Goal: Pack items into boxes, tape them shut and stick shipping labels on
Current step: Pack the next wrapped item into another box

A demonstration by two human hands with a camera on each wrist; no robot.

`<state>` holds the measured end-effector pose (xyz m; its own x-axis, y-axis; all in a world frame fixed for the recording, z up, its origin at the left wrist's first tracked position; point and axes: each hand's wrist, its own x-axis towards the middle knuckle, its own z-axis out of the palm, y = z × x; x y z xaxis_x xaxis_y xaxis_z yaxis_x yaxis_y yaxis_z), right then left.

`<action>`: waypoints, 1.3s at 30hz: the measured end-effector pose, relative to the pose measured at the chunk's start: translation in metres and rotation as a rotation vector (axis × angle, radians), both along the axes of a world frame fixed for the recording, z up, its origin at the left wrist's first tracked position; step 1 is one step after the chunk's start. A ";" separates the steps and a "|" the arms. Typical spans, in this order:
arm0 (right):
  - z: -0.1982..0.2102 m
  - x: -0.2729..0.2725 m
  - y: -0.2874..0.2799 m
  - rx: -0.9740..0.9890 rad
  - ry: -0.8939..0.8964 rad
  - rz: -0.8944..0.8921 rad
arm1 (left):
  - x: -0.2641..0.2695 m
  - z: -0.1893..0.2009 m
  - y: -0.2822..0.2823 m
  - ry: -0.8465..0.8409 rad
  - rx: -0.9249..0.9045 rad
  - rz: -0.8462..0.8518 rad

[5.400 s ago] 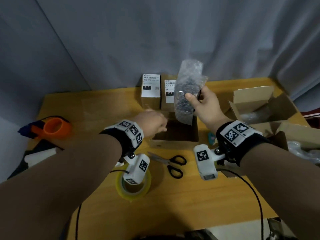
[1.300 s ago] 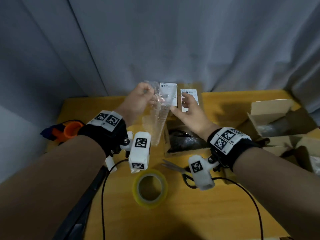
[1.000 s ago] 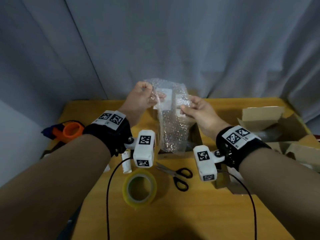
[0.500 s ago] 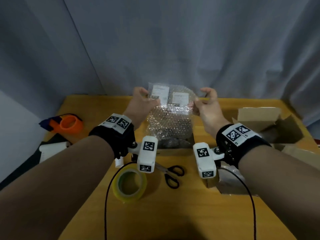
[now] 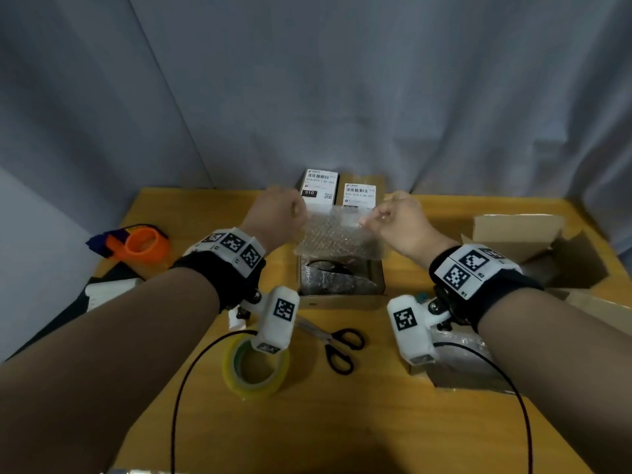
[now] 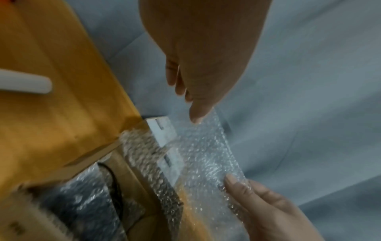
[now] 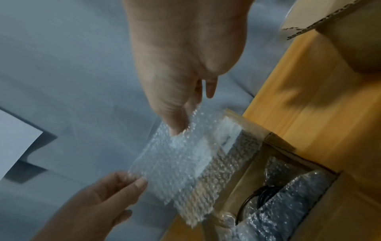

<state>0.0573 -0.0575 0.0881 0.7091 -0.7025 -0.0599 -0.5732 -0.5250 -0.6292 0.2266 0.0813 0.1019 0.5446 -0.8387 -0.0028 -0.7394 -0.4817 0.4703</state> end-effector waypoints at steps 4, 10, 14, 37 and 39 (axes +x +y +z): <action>0.002 -0.001 -0.002 0.063 -0.093 -0.132 | -0.012 -0.011 0.008 0.006 -0.093 0.016; 0.016 0.005 0.010 -0.077 -0.412 -0.224 | -0.028 -0.045 0.015 -0.257 0.458 -0.503; 0.006 0.010 0.035 -0.330 -0.417 0.148 | -0.025 -0.073 0.022 -0.272 0.686 -0.432; -0.061 0.000 0.036 -0.321 0.641 0.701 | -0.040 -0.066 0.019 -0.439 0.435 -0.705; -0.055 0.003 0.036 -0.309 0.634 0.692 | -0.044 -0.066 0.009 -0.424 0.585 -0.667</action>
